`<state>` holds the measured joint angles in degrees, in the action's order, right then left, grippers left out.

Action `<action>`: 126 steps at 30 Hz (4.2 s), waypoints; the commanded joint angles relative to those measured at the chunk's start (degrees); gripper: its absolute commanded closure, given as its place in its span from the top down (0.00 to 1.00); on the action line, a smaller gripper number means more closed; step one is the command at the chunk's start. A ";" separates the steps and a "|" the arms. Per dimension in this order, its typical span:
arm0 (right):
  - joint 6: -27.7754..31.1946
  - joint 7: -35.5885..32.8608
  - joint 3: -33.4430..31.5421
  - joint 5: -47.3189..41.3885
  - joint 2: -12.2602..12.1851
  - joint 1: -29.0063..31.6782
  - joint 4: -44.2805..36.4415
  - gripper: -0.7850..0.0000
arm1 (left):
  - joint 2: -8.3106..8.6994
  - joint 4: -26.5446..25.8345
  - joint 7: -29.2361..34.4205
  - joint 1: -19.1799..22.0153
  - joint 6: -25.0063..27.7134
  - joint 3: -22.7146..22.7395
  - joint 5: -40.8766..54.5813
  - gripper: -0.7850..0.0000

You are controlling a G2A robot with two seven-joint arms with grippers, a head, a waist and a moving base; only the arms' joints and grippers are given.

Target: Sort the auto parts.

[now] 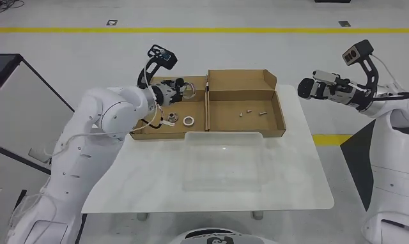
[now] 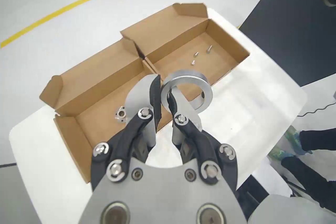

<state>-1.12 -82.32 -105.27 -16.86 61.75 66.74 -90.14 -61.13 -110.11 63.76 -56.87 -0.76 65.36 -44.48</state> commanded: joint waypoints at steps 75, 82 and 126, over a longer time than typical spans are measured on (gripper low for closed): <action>0.00 0.00 0.00 0.00 0.00 0.00 0.00 1.00 | -15.87 77.65 -2.51 26.40 -1.66 -26.28 -7.25 1.00; 0.00 0.00 0.00 0.00 0.00 0.00 0.00 1.00 | -14.48 72.28 -5.03 26.86 -0.56 -22.14 -5.04 1.00; 0.00 0.00 0.00 0.00 0.00 0.00 0.00 1.00 | 1.77 -1.92 4.44 -18.22 36.84 27.06 32.85 1.00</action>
<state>-1.12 -82.32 -105.26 -16.86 61.75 66.74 -90.14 -59.35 -112.03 68.20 -75.08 36.08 92.41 -11.63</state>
